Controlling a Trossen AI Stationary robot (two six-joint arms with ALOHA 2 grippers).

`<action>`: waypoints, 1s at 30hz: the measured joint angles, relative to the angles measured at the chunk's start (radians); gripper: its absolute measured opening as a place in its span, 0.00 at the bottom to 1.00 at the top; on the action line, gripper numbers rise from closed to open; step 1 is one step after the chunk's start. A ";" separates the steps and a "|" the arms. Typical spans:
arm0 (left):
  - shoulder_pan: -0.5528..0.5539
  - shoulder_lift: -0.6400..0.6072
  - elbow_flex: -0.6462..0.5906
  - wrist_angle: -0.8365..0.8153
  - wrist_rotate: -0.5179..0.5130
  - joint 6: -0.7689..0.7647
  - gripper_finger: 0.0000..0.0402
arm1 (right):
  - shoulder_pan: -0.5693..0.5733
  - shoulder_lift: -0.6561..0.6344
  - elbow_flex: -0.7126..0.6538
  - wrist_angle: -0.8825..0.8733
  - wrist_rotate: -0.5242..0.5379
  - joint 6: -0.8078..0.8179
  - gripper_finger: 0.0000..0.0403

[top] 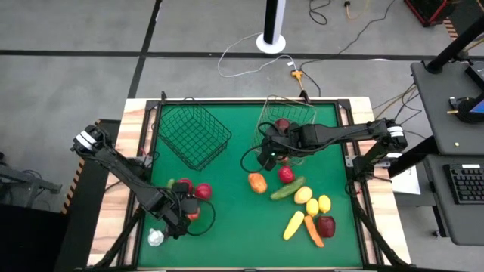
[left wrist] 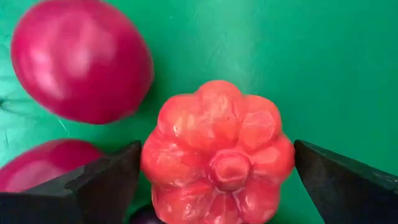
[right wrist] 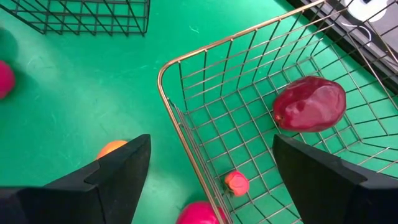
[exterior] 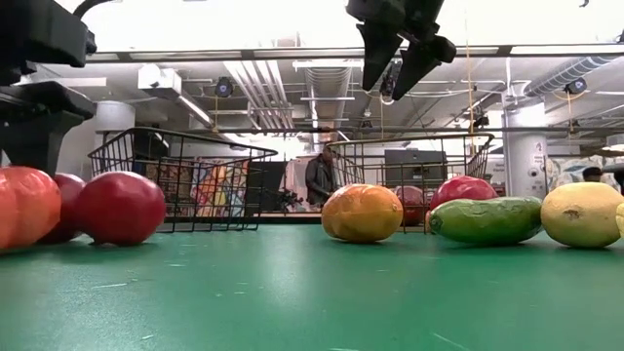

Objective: Sort produce into baskets
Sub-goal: Put the orange pumpkin into the black wire basket

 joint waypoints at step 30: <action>-0.001 -0.032 0.328 -0.273 -0.081 0.173 0.81 | 0.000 0.000 0.000 0.001 0.000 -0.007 0.81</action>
